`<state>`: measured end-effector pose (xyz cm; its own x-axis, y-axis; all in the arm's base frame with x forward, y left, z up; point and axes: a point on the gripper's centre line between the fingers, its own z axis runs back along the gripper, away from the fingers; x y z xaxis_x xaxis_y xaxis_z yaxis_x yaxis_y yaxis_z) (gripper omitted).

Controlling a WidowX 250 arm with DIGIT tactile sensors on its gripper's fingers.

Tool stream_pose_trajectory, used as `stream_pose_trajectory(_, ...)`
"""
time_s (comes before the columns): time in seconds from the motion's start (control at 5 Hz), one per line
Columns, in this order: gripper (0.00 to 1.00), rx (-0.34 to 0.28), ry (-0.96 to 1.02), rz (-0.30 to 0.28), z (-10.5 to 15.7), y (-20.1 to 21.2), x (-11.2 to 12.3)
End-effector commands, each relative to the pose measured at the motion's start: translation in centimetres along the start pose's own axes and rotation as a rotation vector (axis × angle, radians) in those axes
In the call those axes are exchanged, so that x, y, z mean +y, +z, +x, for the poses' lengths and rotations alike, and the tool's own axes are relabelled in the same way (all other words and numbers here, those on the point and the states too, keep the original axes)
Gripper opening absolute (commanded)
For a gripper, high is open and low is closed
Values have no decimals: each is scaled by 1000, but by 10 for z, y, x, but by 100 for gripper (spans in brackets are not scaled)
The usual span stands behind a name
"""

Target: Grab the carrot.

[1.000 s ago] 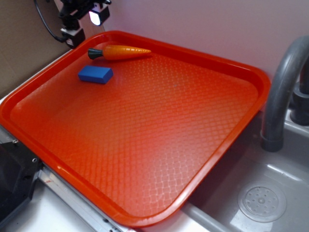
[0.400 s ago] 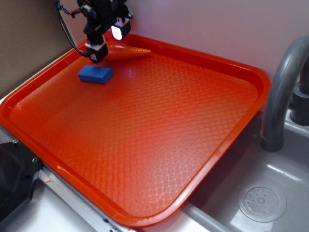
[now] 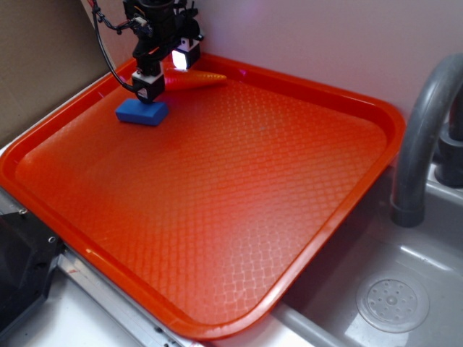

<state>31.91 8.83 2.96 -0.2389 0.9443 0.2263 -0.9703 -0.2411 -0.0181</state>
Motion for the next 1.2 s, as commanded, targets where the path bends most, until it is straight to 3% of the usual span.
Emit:
stream_pose_trajectory(0.0,0,-27,-3,-31,2,2,13)
stream_pose_trajectory(0.6,0,-54,-40,-23,-2,-6,14)
stream_pose_trajectory(0.8,0,-88,-109,-68,-2,3,11)
stream_pose_trajectory(1.0,0,-141,-295,-203,2,49,15)
